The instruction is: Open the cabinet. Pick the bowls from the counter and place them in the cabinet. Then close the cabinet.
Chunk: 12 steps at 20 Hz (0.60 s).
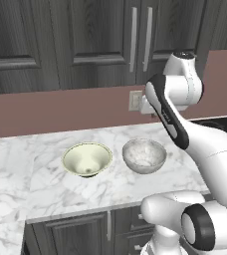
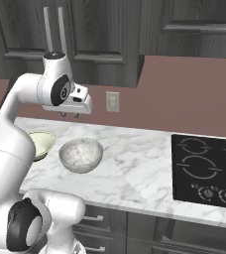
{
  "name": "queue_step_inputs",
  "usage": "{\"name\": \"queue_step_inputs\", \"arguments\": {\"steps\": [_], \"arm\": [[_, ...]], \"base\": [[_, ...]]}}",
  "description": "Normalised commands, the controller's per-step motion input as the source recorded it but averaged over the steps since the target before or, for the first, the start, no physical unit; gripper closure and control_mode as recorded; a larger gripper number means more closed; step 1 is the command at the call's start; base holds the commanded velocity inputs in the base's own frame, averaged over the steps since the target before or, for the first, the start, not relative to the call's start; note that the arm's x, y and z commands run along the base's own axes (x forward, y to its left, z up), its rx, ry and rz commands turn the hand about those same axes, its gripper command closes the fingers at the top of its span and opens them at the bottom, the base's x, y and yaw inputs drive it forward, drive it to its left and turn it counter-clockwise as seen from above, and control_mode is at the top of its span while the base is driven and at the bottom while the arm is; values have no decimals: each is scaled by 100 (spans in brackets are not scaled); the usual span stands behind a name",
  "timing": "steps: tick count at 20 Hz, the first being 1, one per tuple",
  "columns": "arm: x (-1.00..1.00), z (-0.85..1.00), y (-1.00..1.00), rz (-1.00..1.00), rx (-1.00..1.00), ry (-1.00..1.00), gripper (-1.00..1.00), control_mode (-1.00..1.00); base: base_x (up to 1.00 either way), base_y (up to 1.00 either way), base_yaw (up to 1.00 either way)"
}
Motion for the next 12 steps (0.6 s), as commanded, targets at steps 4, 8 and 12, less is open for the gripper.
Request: {"name": "queue_step_inputs", "arguments": {"steps": [4,8,12], "arm": [[-19,0,5,1,0,0,-100,-100],[-48,0,0,0,0,-12,-100,-100],[-18,37,1,0,0,-17,-100,-100]], "base": [[0,0,0],[0,0,0],[0,0,0]]}}
